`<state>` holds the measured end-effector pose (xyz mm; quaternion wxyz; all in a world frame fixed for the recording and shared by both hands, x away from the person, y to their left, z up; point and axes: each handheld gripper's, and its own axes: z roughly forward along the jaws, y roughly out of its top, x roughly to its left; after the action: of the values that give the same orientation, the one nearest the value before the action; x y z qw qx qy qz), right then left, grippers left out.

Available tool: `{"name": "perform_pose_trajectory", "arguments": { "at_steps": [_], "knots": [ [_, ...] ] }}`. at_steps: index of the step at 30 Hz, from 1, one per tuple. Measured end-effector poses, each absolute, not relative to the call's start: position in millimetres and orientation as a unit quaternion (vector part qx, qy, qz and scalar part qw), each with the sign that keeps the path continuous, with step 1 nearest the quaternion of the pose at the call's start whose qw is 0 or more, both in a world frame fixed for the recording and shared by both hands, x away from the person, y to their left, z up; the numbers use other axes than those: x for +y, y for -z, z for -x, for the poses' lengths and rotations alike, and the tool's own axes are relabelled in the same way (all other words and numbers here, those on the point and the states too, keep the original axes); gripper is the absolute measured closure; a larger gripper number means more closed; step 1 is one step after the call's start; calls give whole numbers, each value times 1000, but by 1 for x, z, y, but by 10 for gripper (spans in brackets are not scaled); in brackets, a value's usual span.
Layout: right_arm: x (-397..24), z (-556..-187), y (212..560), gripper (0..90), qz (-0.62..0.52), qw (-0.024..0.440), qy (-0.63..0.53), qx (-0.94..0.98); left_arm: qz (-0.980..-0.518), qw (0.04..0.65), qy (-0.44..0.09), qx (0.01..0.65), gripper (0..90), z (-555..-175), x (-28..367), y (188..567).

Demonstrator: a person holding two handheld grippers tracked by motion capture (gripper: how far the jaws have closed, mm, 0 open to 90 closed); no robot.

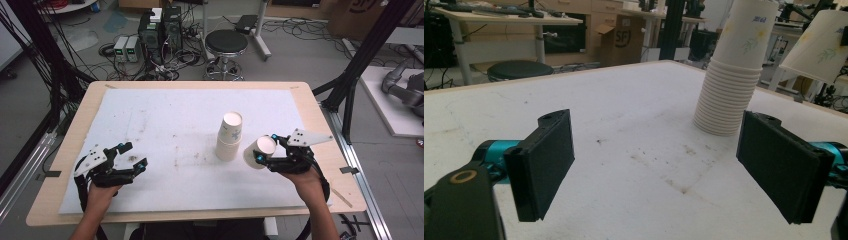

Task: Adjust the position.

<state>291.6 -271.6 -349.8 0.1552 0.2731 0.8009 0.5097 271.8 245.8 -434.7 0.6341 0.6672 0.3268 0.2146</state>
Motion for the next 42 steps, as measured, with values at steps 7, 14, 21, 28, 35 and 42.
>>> {"name": "perform_pose_trajectory", "arguments": {
  "at_steps": [7,14,21,28,35,42],
  "knots": [
    [-265,-290,355,349,-267,146,-510,805,-676,634,-209,312,153,-270,241,434],
    [-258,-289,359,349,-254,134,-516,807,-683,645,-181,291,155,-268,228,431],
    [-245,-289,361,349,-234,118,-518,814,-694,654,-156,257,159,-268,212,427],
    [-230,-291,362,349,-215,98,-522,819,-712,653,-146,211,158,-268,193,424],
    [-209,-294,364,349,-193,85,-521,827,-729,646,-119,194,151,-265,173,421],
    [-197,-294,361,349,-177,78,-523,830,-733,647,-109,181,151,-268,161,419]
  ]
}}
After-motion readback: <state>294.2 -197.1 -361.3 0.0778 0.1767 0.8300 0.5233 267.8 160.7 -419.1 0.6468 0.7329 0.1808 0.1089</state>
